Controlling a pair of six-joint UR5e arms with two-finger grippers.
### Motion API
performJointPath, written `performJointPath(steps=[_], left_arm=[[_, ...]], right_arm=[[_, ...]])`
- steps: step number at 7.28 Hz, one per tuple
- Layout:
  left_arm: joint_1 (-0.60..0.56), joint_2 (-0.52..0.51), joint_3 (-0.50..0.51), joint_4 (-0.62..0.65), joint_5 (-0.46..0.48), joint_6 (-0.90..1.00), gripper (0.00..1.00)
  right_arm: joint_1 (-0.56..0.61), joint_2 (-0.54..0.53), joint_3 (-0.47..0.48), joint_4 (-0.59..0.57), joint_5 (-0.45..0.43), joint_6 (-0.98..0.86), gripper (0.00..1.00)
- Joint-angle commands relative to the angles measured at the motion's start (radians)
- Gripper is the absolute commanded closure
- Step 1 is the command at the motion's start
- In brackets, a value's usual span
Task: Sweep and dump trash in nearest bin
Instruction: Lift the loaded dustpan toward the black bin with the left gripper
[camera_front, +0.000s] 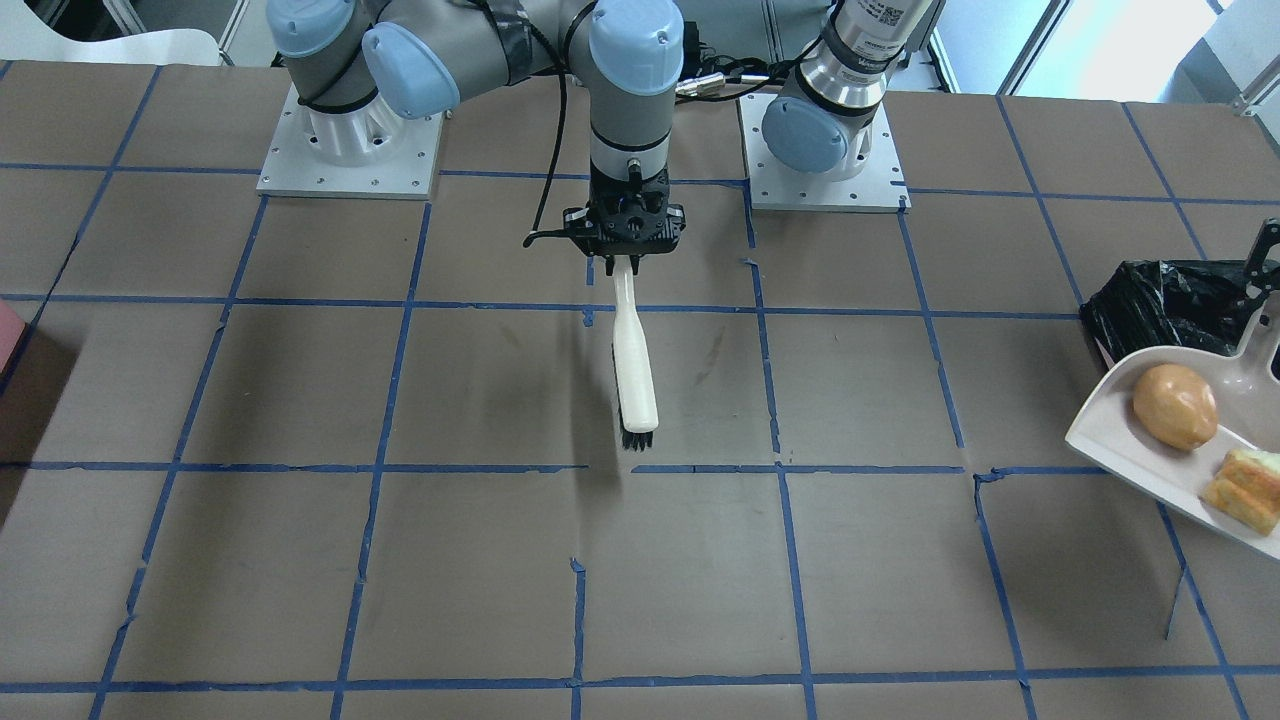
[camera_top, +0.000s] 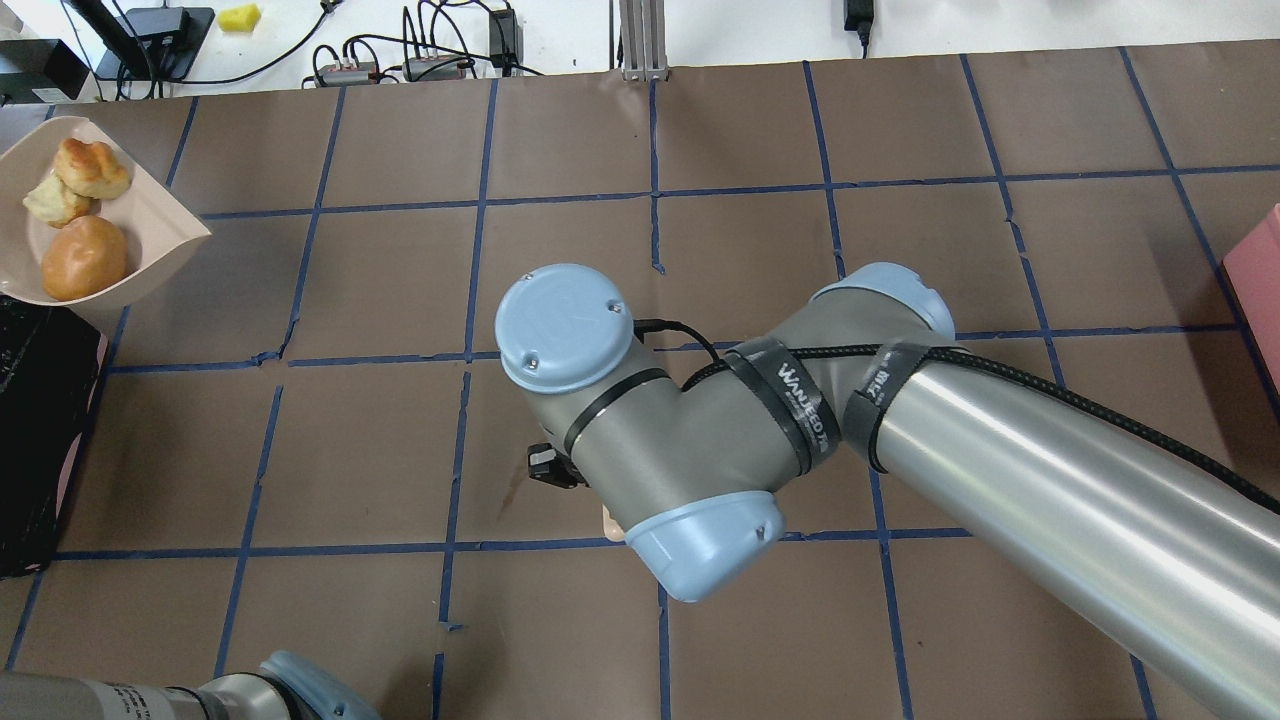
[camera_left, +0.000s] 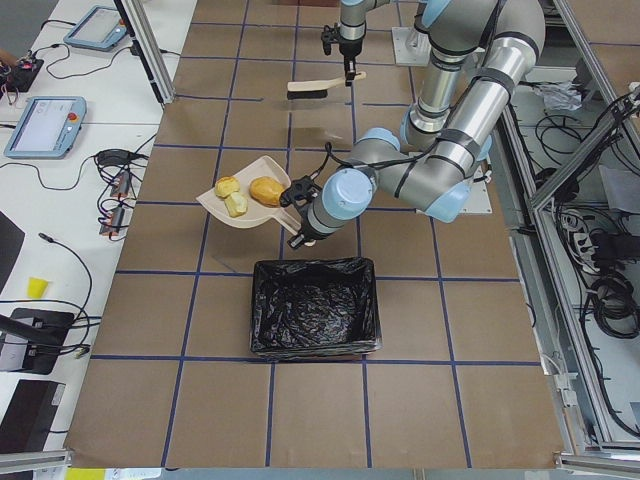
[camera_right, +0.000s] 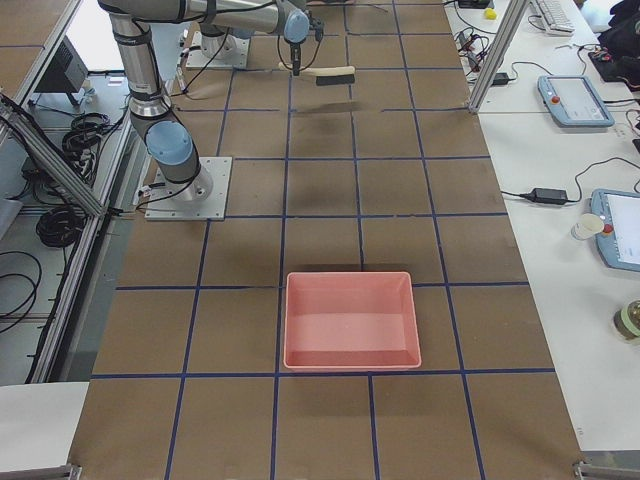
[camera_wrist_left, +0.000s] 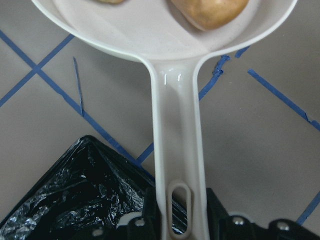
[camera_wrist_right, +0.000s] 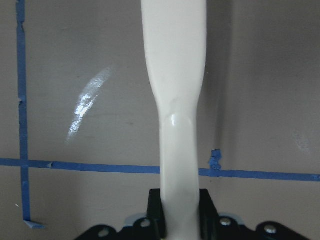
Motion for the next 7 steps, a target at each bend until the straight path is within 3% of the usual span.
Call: performJointPath(steps=[1, 3, 4, 6, 7], left_arm=[[0.137, 0.010, 0.018, -0.017, -0.009, 0.018, 1.00], [0.196, 0.006, 0.075, -0.023, 0.023, 0.020, 1.00], [0.230, -0.005, 0.099, -0.023, 0.084, 0.023, 1.00], [0.308, -0.014, 0.095, -0.019, 0.197, 0.055, 1.00], [0.313, -0.016, 0.080, -0.004, 0.205, 0.056, 1.00]], right_arm=[[-0.040, -0.014, 0.127, -0.140, -0.001, -0.039, 0.90], [-0.086, 0.000, 0.154, -0.176, 0.012, -0.033, 0.89], [-0.094, 0.002, 0.154, -0.178, 0.017, -0.028, 0.89], [-0.094, 0.022, 0.154, -0.176, 0.058, -0.018, 0.89], [-0.092, 0.022, 0.152, -0.176, 0.087, -0.016, 0.89]])
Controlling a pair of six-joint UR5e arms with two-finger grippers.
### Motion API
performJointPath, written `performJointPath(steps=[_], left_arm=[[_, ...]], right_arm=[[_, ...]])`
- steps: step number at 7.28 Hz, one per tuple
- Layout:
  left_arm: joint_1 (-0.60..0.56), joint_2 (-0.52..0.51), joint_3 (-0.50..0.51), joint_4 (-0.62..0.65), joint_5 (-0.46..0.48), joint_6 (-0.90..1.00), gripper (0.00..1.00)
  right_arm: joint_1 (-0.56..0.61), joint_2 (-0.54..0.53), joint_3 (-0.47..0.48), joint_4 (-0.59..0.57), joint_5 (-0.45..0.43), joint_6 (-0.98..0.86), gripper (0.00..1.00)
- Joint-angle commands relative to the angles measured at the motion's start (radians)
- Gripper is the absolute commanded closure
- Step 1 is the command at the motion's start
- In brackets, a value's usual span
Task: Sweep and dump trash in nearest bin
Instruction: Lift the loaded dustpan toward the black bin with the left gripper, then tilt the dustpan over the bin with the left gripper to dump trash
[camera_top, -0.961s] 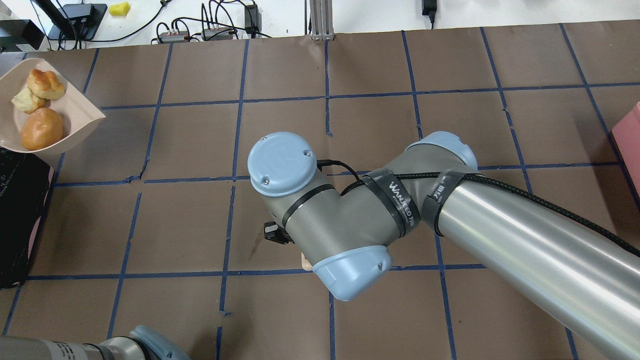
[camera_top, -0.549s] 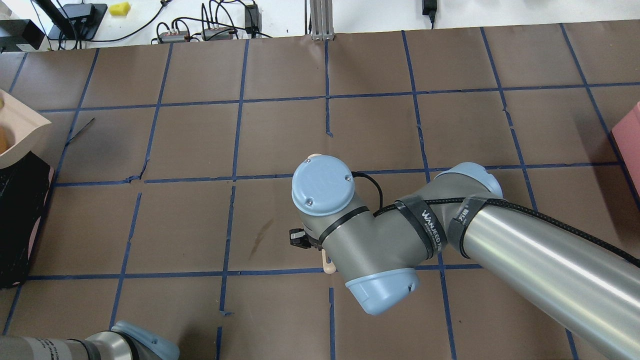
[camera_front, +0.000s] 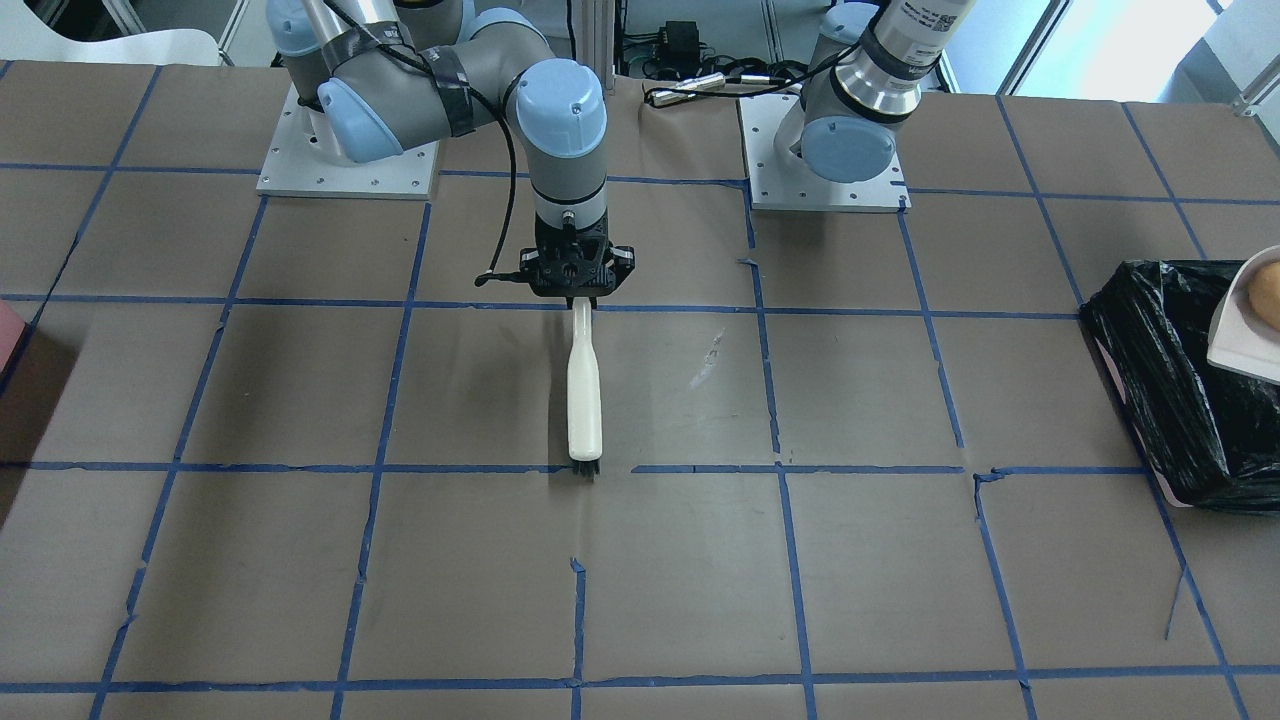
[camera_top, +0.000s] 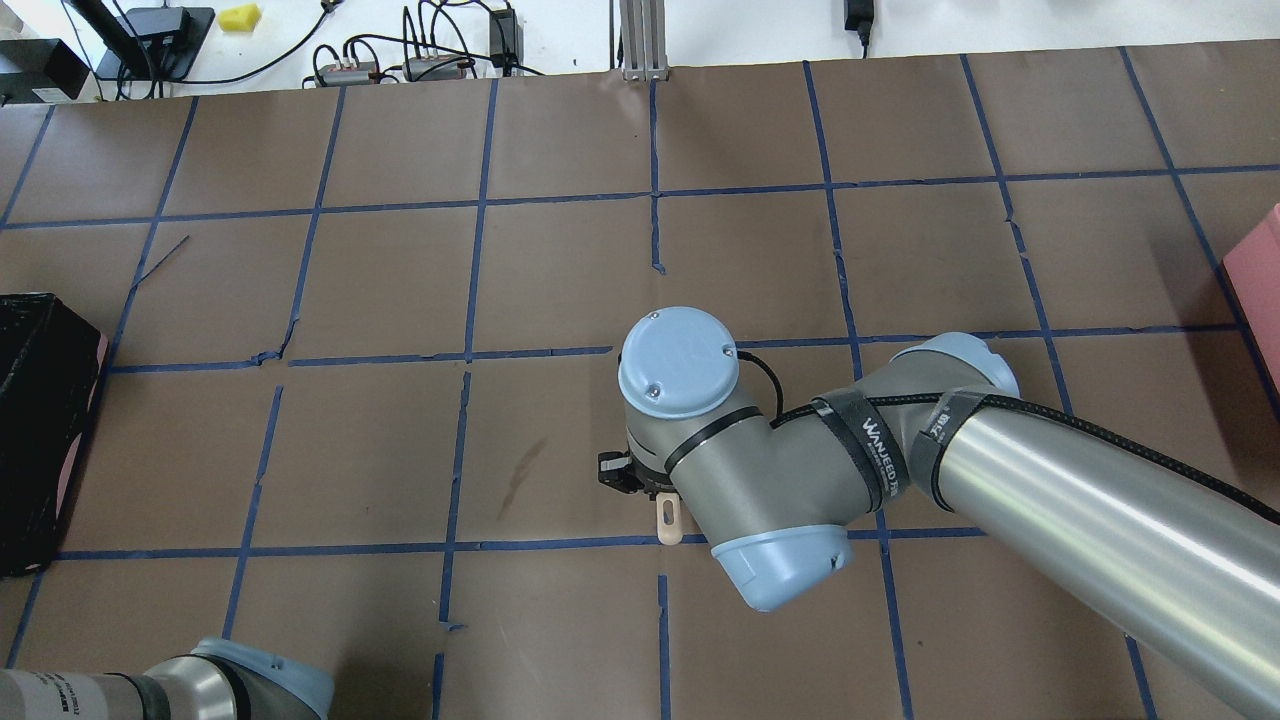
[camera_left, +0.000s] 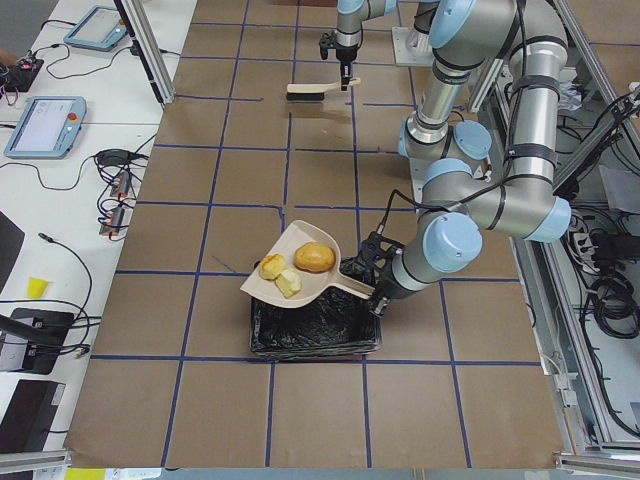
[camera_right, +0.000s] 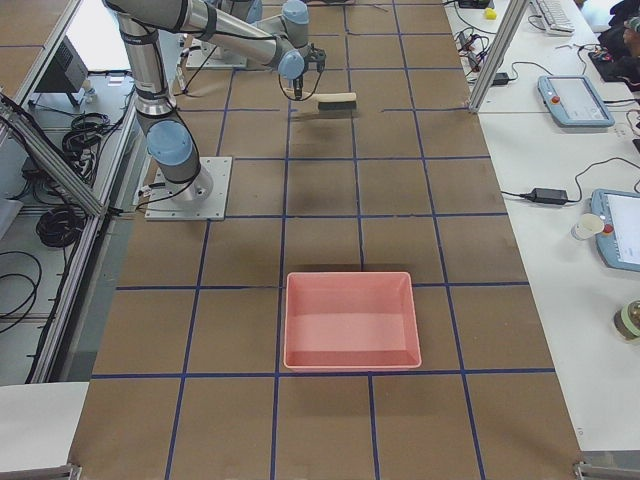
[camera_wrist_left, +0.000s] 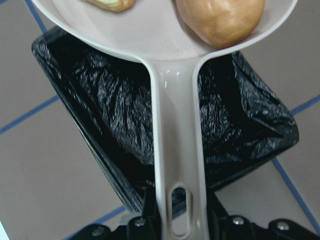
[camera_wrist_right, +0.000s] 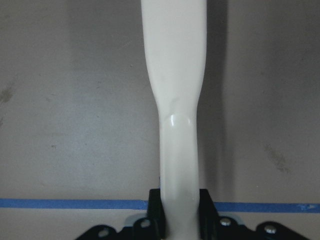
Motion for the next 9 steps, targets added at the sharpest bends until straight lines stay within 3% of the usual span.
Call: performJointPath(steps=[1, 4, 6, 9], left_arm=[[0.021, -0.022, -0.017, 0.016, 0.106, 0.007, 1.00], [0.014, -0.047, -0.010, 0.074, 0.220, -0.002, 1.00], [0.008, -0.039, 0.001, 0.094, 0.248, -0.004, 1.00], [-0.014, -0.032, 0.017, 0.108, 0.354, -0.002, 1.00]], right_arm=[[-0.001, 0.003, -0.002, 0.000, 0.034, 0.000, 0.89], [0.005, -0.012, 0.011, 0.014, 0.033, 0.003, 0.88], [0.006, -0.072, 0.060, 0.017, 0.031, 0.003, 0.88], [0.013, -0.110, 0.091, 0.029, 0.075, 0.006, 0.88]])
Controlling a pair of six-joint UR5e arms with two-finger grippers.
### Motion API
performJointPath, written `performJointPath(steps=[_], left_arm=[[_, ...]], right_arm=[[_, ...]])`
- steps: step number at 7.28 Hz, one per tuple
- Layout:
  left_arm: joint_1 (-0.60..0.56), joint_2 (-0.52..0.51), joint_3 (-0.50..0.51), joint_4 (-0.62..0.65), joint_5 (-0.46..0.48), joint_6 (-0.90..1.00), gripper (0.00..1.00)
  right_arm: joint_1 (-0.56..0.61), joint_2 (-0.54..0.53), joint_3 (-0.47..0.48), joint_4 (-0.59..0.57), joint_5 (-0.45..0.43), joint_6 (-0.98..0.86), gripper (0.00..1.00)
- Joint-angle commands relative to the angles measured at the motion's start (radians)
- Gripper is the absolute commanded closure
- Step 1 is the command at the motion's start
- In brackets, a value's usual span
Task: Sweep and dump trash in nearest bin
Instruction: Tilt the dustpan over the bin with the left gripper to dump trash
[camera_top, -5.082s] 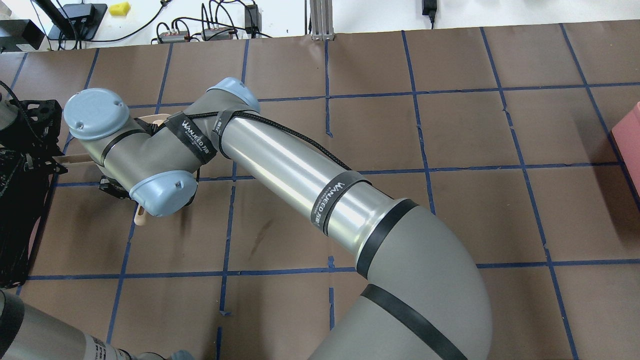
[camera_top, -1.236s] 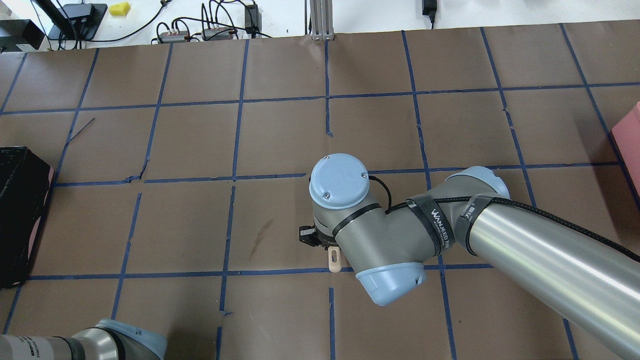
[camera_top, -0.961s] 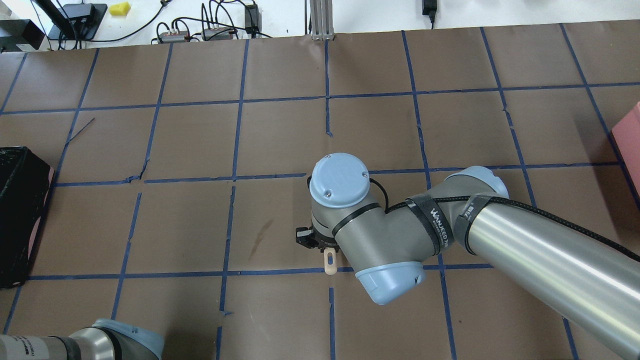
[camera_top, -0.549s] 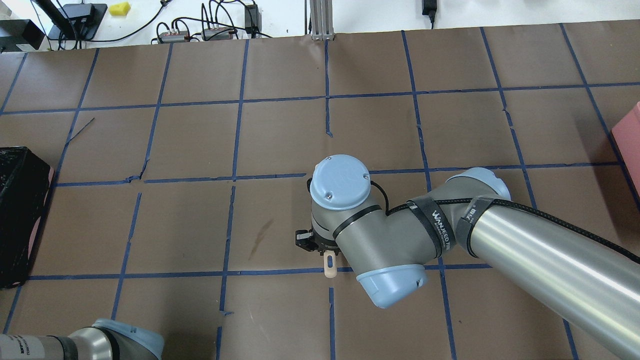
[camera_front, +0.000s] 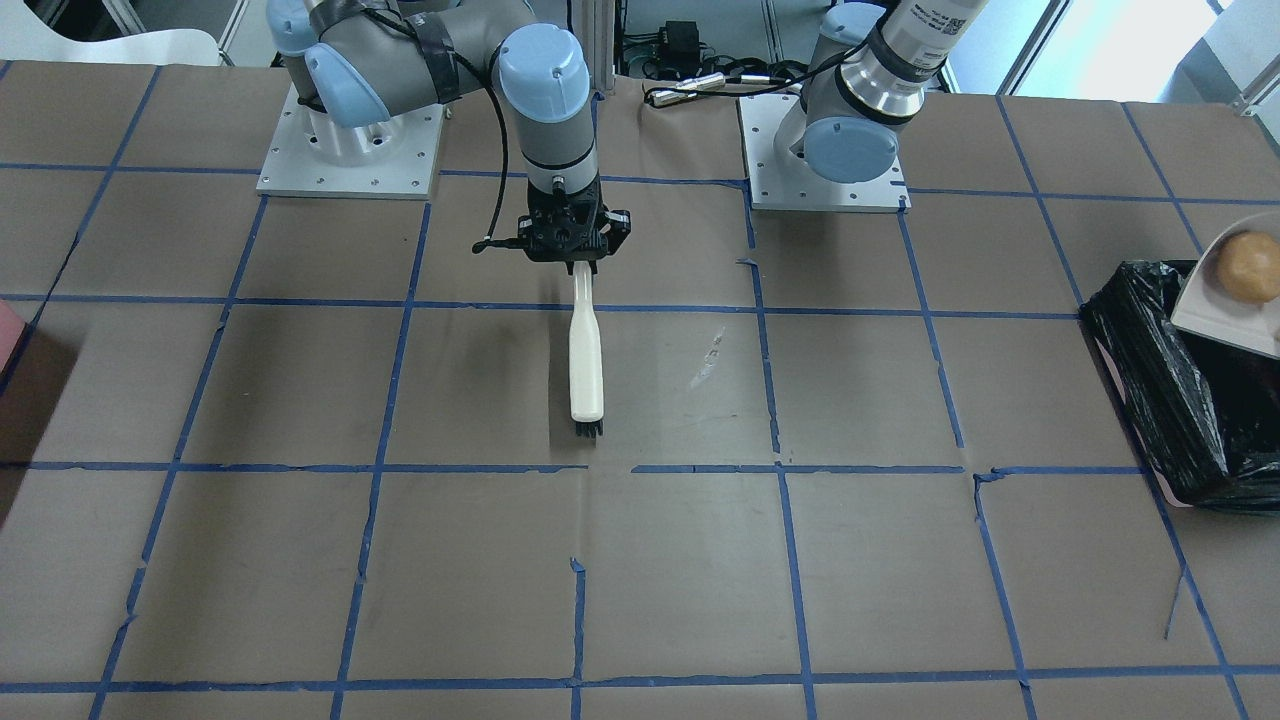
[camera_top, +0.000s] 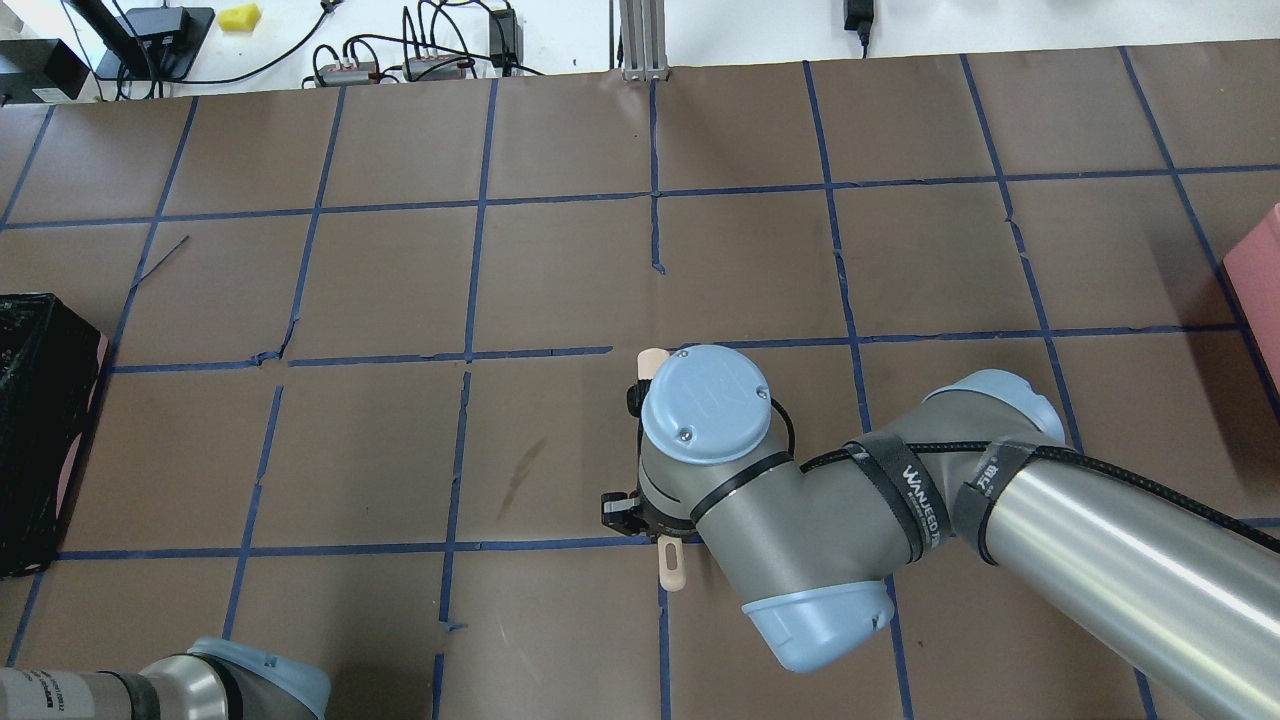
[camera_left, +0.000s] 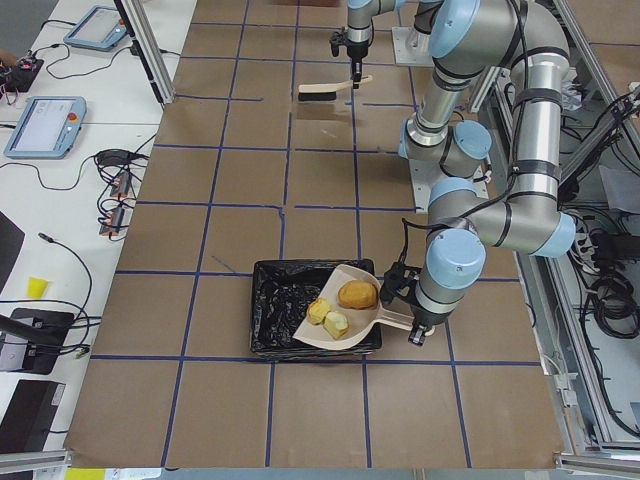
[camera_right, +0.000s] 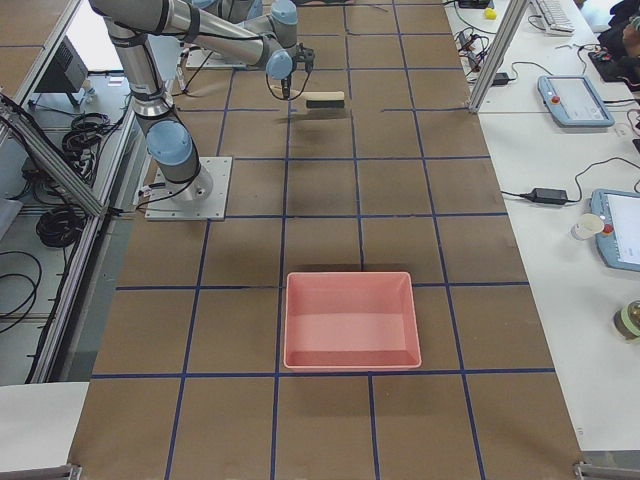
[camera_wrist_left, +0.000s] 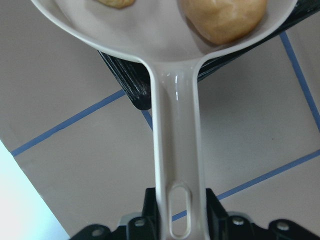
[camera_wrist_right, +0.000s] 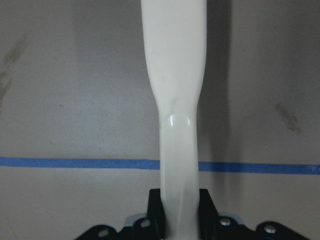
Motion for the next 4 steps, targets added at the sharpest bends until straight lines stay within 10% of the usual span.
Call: performJointPath(steps=[1, 4], left_arm=[[-0.013, 0.003, 0.005, 0.016, 0.059, 0.004, 1.00], [-0.032, 0.005, 0.005, 0.074, 0.098, 0.007, 1.00]], right_arm=[[0.021, 0.000, 0.007, 0.003, 0.015, 0.004, 0.88], [0.045, 0.008, 0.009, 0.004, 0.000, 0.001, 0.88]])
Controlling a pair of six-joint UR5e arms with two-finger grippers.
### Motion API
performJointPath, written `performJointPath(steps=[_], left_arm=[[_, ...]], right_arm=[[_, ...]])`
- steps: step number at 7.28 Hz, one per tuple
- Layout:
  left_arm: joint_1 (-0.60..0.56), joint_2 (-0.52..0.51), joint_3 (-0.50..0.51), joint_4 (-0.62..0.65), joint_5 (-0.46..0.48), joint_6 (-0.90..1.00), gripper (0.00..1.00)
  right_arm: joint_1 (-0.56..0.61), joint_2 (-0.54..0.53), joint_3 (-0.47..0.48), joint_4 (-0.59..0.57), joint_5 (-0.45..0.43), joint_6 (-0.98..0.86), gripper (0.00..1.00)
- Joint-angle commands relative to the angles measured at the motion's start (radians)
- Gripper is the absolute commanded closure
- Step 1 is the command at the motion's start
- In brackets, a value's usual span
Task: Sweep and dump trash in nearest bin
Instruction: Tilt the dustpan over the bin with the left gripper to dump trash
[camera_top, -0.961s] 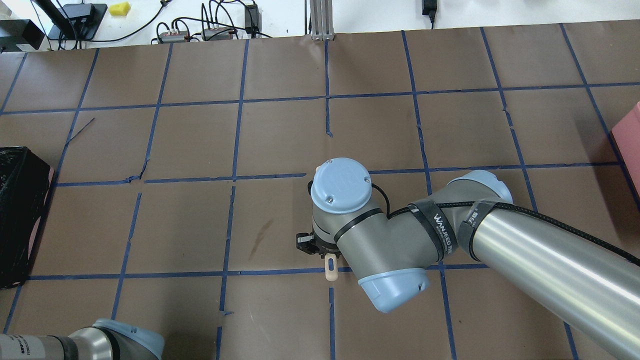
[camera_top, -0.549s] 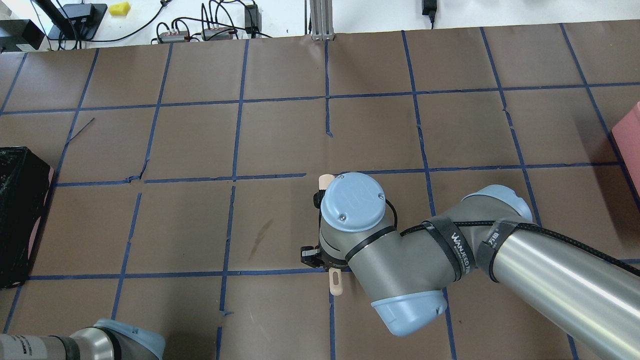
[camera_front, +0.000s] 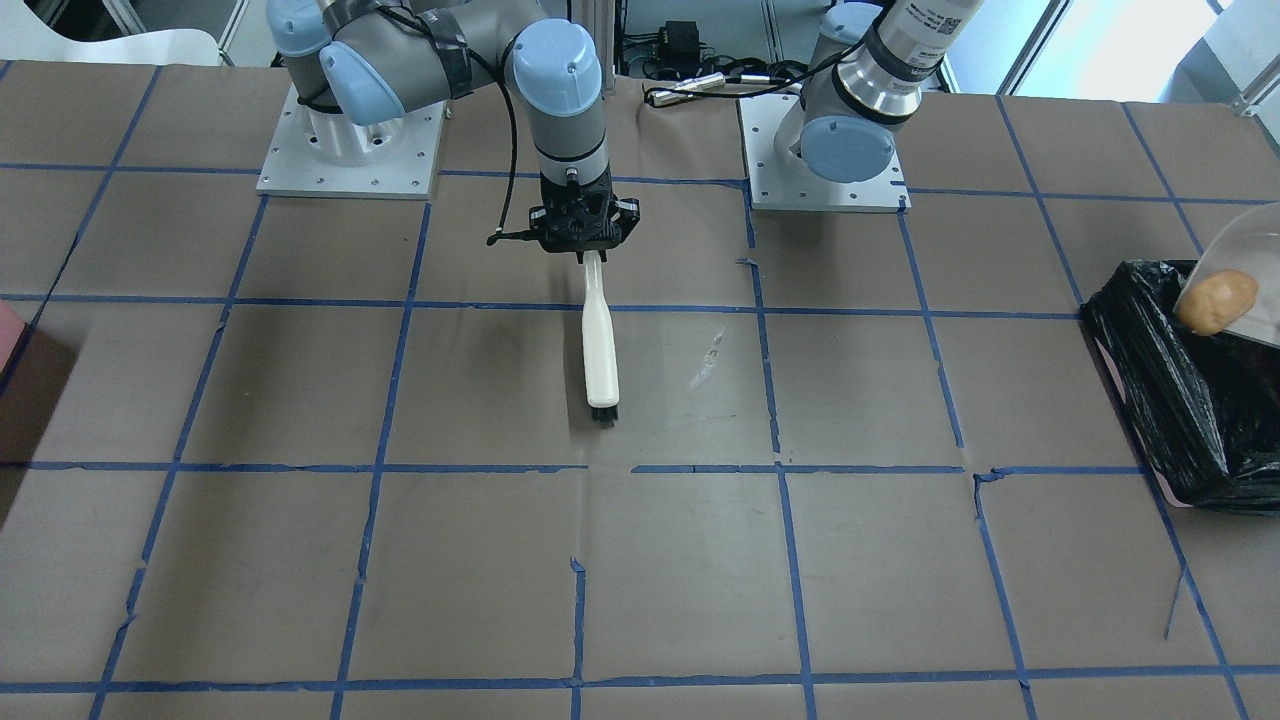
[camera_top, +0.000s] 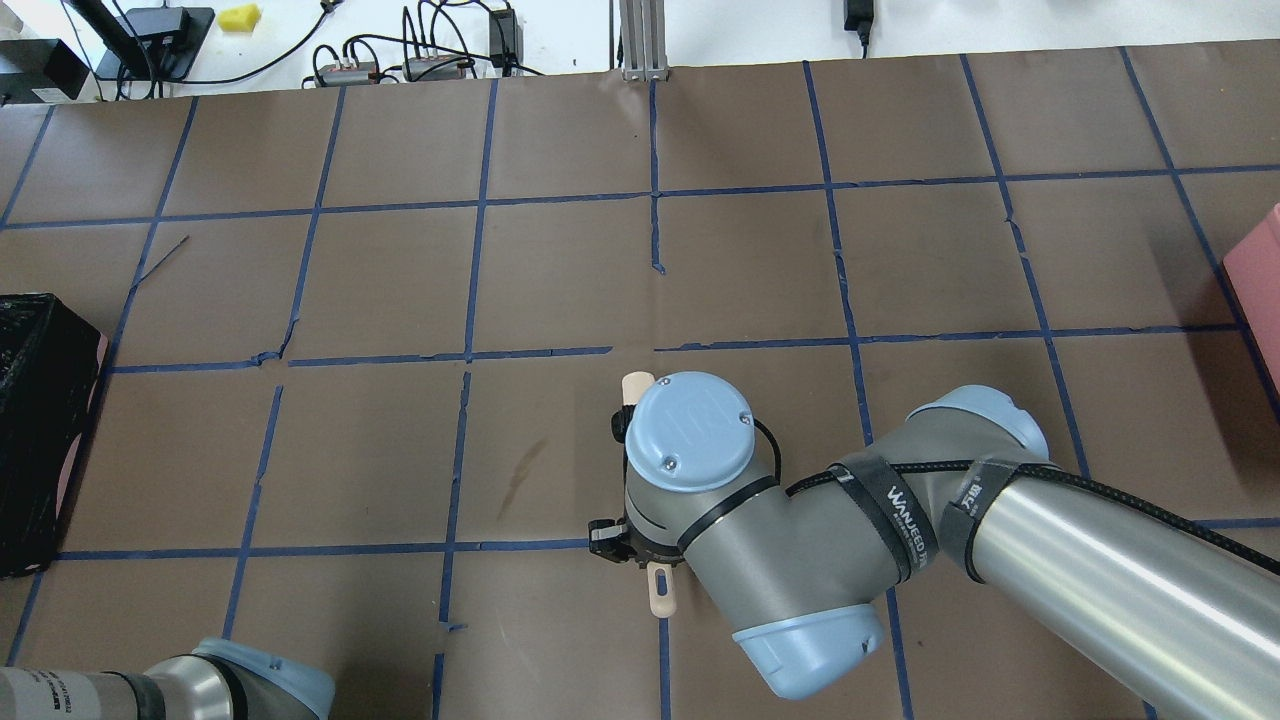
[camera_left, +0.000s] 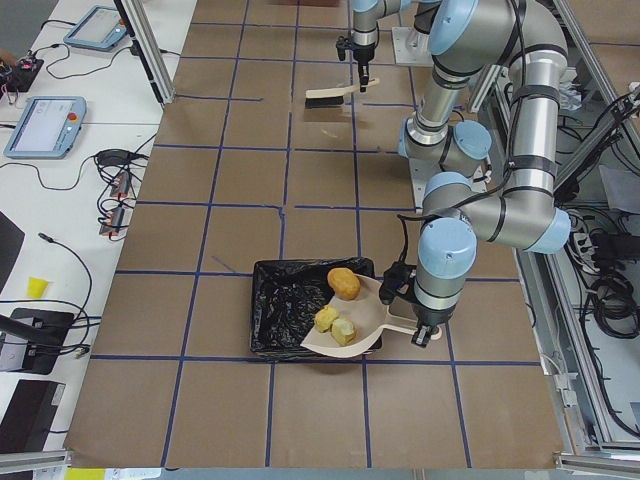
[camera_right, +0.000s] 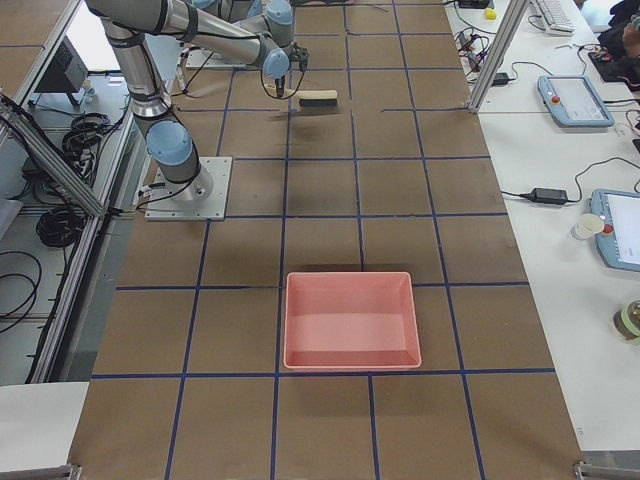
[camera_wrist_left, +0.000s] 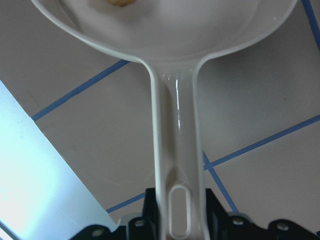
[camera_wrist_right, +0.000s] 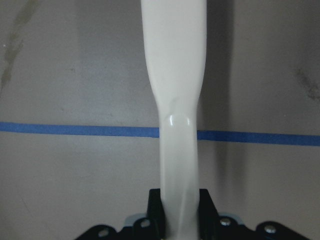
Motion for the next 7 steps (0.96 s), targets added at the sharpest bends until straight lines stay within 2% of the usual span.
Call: performJointPath(steps=[1, 3, 5, 7], left_arm=[[-0.014, 0.000, 0.001, 0.064, 0.054, 0.001, 1.00], [-0.035, 0.009, 0.001, 0.078, 0.086, 0.001, 1.00], [-0.126, 0.061, -0.002, 0.101, 0.193, -0.001, 1.00], [-0.151, 0.083, -0.005, 0.101, 0.218, 0.005, 1.00]], right_arm=[[0.002, 0.009, 0.005, 0.000, -0.008, -0.007, 0.88], [-0.007, 0.012, 0.007, 0.000, -0.010, 0.002, 0.87], [-0.008, 0.012, 0.007, 0.002, -0.011, 0.004, 0.87], [-0.016, 0.011, 0.007, 0.002, -0.011, 0.004, 0.87]])
